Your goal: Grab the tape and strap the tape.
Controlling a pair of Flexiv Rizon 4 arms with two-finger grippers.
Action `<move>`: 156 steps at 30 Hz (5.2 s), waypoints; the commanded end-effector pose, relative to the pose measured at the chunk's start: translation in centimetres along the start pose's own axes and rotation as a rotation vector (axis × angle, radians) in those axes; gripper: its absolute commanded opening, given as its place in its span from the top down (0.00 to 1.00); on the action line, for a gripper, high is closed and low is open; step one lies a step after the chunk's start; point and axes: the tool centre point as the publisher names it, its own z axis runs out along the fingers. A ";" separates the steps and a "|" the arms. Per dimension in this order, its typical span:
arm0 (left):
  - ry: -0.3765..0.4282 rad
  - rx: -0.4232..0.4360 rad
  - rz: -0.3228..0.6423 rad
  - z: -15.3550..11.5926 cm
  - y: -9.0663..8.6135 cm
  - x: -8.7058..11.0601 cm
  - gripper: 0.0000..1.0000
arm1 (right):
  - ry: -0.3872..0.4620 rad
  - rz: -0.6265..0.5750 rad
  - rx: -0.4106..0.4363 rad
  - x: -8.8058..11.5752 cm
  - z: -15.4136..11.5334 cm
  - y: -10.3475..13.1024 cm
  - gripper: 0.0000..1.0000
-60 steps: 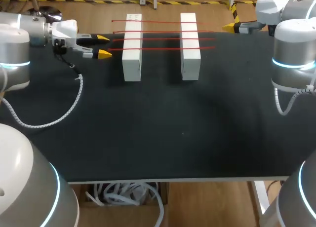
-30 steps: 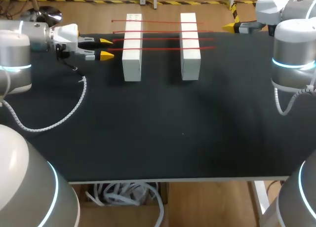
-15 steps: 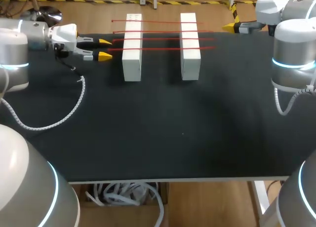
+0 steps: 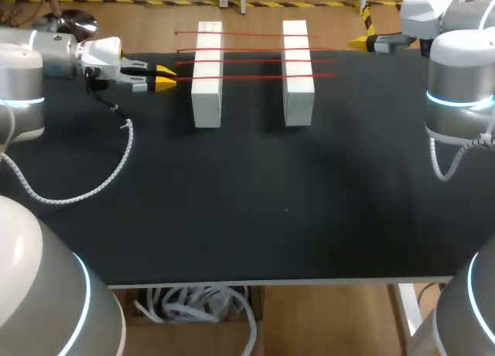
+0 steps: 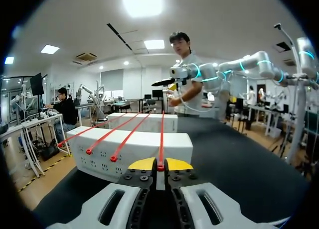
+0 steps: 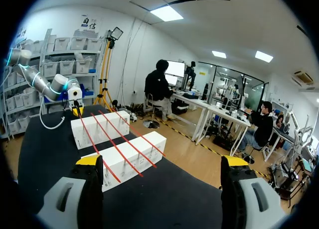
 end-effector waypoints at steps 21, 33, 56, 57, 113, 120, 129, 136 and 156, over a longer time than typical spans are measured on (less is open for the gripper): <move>-0.049 -0.007 0.046 0.0 -1.7 -0.6 1.00 | 0.002 0.000 -0.001 -0.1 -0.1 0.0 0.00; 0.012 0.064 0.079 0.8 -4.8 0.2 1.00 | 0.002 0.000 -0.001 -0.1 -0.1 0.0 0.00; 0.100 0.110 0.227 2.6 -14.3 -0.9 1.00 | 0.002 0.000 -0.001 -0.1 -0.1 0.0 0.00; 0.103 0.115 0.221 2.7 -14.7 -1.0 1.00 | 0.002 0.000 -0.001 -0.1 -0.1 0.0 0.00; 0.140 0.528 0.150 3.3 -21.1 -1.4 1.00 | 0.002 0.000 -0.001 -0.1 -0.1 0.0 0.00; 0.140 0.528 0.150 3.3 -21.1 -1.4 1.00 | 0.002 0.000 -0.001 -0.1 -0.1 0.0 0.00; 0.164 0.586 0.084 6.4 -22.5 -0.9 1.00 | 0.002 0.000 -0.001 -0.1 -0.1 0.0 0.00; 0.117 0.568 0.079 7.0 -23.4 -0.3 1.00 | 0.002 0.000 -0.001 -0.1 -0.1 0.0 0.00; 0.122 0.567 0.082 9.3 -25.0 1.0 1.00 | 0.002 0.000 -0.001 -0.1 -0.1 0.0 0.00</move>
